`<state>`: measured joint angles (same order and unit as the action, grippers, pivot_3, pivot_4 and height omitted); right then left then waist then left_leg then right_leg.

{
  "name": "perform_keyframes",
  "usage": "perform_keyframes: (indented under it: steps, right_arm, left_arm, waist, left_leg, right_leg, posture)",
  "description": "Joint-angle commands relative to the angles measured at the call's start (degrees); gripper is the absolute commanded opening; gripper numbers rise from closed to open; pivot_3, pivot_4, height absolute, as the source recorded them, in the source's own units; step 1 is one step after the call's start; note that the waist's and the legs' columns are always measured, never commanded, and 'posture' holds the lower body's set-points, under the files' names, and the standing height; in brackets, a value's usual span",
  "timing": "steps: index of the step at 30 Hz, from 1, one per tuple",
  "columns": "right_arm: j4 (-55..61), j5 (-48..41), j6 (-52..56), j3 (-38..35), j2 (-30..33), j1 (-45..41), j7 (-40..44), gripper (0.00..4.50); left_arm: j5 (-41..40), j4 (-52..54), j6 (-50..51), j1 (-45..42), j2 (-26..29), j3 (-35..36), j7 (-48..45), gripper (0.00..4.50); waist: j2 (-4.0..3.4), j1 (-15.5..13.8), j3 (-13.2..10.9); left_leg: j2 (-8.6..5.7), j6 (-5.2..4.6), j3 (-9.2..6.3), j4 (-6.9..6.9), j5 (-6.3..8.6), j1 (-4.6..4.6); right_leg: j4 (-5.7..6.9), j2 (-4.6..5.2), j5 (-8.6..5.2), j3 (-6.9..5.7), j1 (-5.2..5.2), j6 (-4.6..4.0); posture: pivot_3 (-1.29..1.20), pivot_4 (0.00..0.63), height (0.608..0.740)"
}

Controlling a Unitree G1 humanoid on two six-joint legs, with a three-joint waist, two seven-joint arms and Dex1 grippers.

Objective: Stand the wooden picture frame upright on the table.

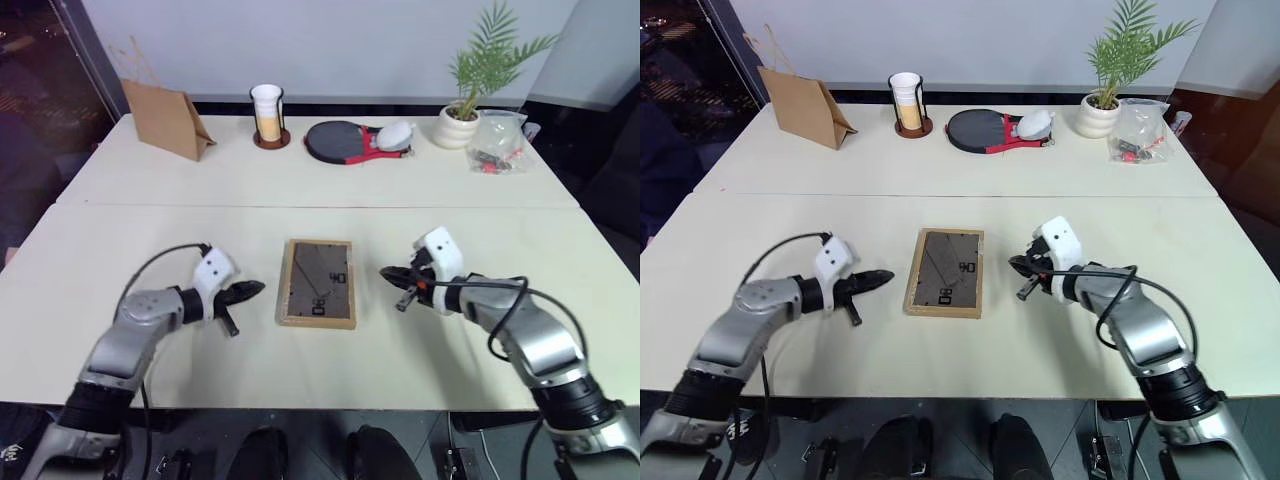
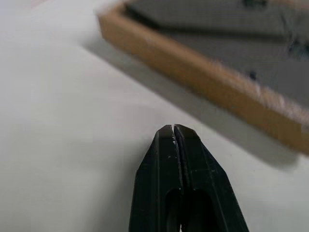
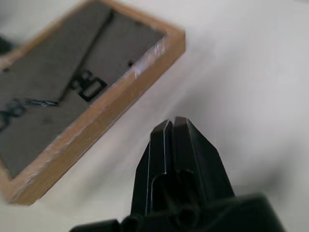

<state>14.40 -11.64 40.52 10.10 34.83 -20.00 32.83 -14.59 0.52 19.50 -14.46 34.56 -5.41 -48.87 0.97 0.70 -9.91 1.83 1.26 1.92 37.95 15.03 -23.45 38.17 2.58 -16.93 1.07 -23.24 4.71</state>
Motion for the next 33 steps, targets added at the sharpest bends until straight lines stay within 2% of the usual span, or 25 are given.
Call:
perform_keyframes:
  steps: [1,12,22,29,33]
  right_arm:
    - [2.1,1.4,0.5,0.9,-1.0,1.1,-1.1,0.04]
    - [6.5,0.1,3.6,2.9,-2.5,4.0,1.4,0.04]
    - [13.9,-3.2,7.4,2.2,-1.7,7.5,3.9,0.04]
    - [15.1,-3.9,9.4,2.6,-1.7,7.6,4.1,0.04]
    - [14.2,-1.7,8.4,3.0,0.4,7.8,3.8,0.04]
  left_arm:
    - [0.6,1.8,-0.5,0.5,-1.0,-0.3,0.6,0.00]
    - [-1.0,5.5,4.9,1.0,-2.4,-3.9,-2.9,0.00]
    - [-2.1,9.5,8.3,2.6,0.0,-4.5,-6.4,0.00]
    - [-2.3,9.9,9.1,2.5,0.9,-4.3,-7.1,0.00]
    - [-2.2,9.1,9.2,2.6,2.1,-2.6,-6.6,0.00]
  waist:
    - [0.01,-0.2,0.0]
    - [0.01,0.0,0.1]
    - [0.01,0.0,0.1]
    - [0.02,0.1,0.1]
    - [0.02,0.1,0.1]
  left_leg:
    - [0.00,0.00,-0.01,0.00,0.00,0.00]
    - [-0.01,-0.01,-0.02,0.02,0.01,0.06]
    - [-0.01,-0.03,-0.04,0.02,0.02,0.06]
    - [0.00,-0.03,-0.04,0.02,0.02,0.07]
    - [0.00,-0.04,-0.04,0.02,0.03,0.07]
  right_leg:
    - [0.00,0.02,0.00,-0.02,0.01,0.00]
    - [-0.01,0.01,0.02,-0.03,0.10,0.03]
    - [-0.03,0.00,0.02,-0.03,0.10,0.03]
    - [-0.02,-0.01,0.01,-0.03,0.10,0.02]
    - [-0.02,-0.02,0.01,-0.03,0.10,0.02]
  posture:
    - [0.00,0.150,0.740]
    - [0.00,0.150,0.740]
    - [0.00,0.150,0.740]
    - [0.00,0.150,0.740]
    - [0.00,0.150,0.740]
